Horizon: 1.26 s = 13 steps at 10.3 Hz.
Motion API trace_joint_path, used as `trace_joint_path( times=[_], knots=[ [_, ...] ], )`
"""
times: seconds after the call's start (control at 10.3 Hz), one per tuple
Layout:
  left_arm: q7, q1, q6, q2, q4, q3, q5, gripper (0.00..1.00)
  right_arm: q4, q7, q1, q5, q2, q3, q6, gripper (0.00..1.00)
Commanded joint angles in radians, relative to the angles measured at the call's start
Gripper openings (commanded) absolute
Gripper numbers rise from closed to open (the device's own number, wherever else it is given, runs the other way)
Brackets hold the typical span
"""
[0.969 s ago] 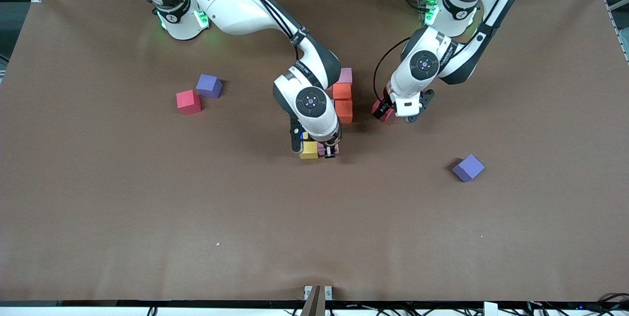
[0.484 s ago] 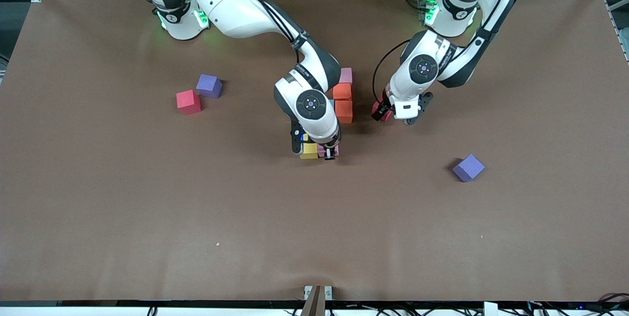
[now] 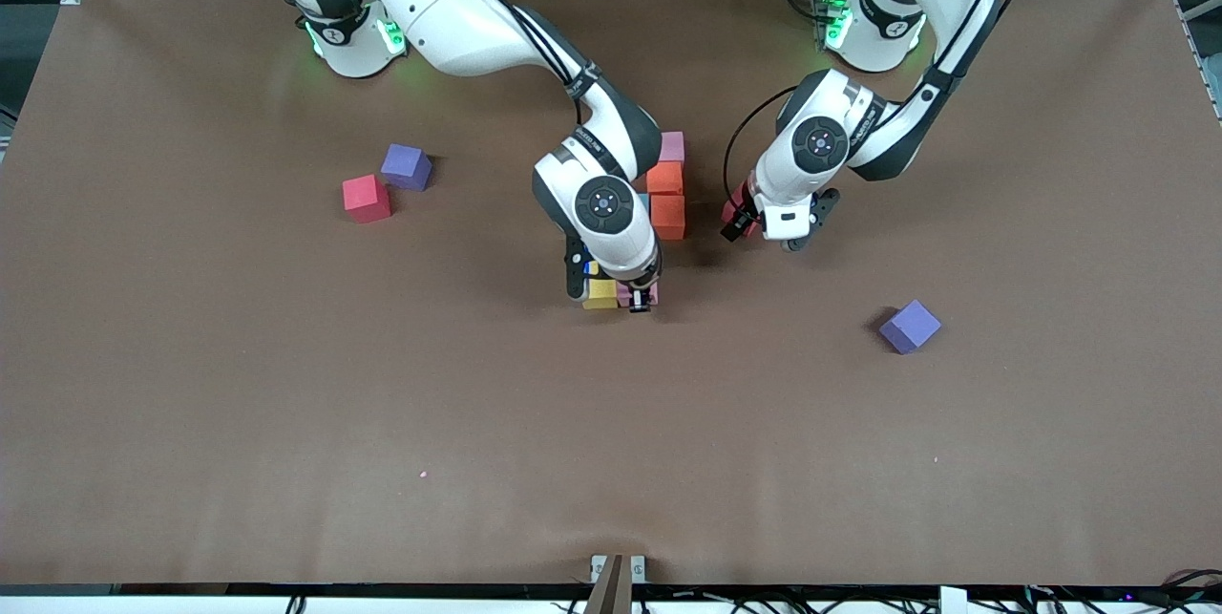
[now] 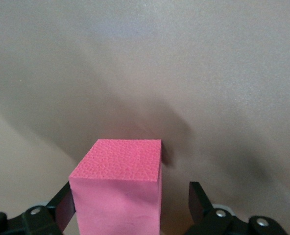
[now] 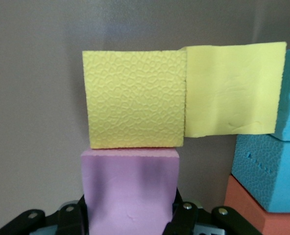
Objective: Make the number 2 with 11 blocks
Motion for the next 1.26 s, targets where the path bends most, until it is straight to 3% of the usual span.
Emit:
trace_joint_path(
  times=[0.0, 0.39, 0.77, 0.87, 0.97, 1.07, 1.16],
  knots=[
    [0.003, 0.005, -0.001, 0.004, 0.007, -0.003, 0.029, 0.96, 0.041, 0.023, 0.002, 0.010, 0.032, -0.005, 0.008, 0.52],
    [-0.003, -0.003, -0.007, -0.008, 0.007, -0.006, 0.029, 0.94, 0.041, 0.035, 0.004, 0.006, 0.046, -0.007, 0.020, 0.52],
    [-0.005, -0.010, -0.007, -0.003, 0.006, -0.009, 0.030, 0.68, 0.041, 0.035, 0.004, 0.003, 0.052, -0.007, 0.020, 0.52],
    [-0.006, -0.010, -0.007, -0.005, 0.007, -0.010, 0.029, 0.65, 0.041, 0.035, 0.004, 0.003, 0.052, -0.007, 0.020, 0.61],
    [-0.003, -0.010, -0.015, -0.005, 0.007, -0.010, 0.029, 0.62, 0.039, 0.037, 0.004, 0.003, 0.052, -0.007, 0.020, 0.85],
    [0.000, -0.012, -0.036, -0.005, 0.019, -0.010, 0.030, 0.57, 0.039, 0.035, 0.004, 0.000, 0.052, -0.007, 0.020, 1.00],
    [0.000, -0.009, -0.067, -0.005, 0.047, -0.010, 0.030, 0.53, 0.039, 0.035, 0.004, -0.001, 0.052, -0.007, 0.019, 1.00]
  ],
)
